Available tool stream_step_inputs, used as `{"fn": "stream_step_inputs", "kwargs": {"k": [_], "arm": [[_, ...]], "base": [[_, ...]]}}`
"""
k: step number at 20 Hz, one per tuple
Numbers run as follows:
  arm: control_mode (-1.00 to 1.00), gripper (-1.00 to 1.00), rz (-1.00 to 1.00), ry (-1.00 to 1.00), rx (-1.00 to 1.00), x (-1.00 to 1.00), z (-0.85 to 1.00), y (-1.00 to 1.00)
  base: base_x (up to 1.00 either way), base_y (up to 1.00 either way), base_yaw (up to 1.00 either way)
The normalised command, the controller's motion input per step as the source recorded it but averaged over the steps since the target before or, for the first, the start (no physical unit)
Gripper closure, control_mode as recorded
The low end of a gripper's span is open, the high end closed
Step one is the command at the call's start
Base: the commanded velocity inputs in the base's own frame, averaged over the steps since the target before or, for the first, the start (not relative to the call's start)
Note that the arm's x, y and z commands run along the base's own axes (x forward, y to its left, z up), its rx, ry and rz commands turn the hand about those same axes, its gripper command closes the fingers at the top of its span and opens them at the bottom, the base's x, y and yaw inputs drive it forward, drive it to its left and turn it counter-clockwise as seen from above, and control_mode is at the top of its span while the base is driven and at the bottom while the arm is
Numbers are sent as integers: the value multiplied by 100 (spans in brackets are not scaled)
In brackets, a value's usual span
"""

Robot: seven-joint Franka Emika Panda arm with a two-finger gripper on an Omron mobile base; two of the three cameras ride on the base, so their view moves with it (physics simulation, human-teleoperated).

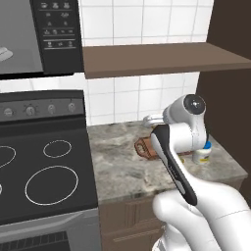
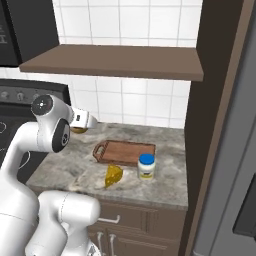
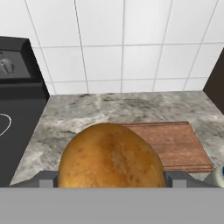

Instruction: Retrieve the reheated potato from the microwave, then place the potato, cheese, and condiment on the cutting board.

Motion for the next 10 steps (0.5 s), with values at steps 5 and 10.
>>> {"fn": "stream_step_inputs", "kwargs": {"k": [5,10], "arm": [[100,100,0,0,0,0,0,0],[100,100,0,0,0,0,0,0]], "base": [[46,-13,0],[43,-8,0]]}}
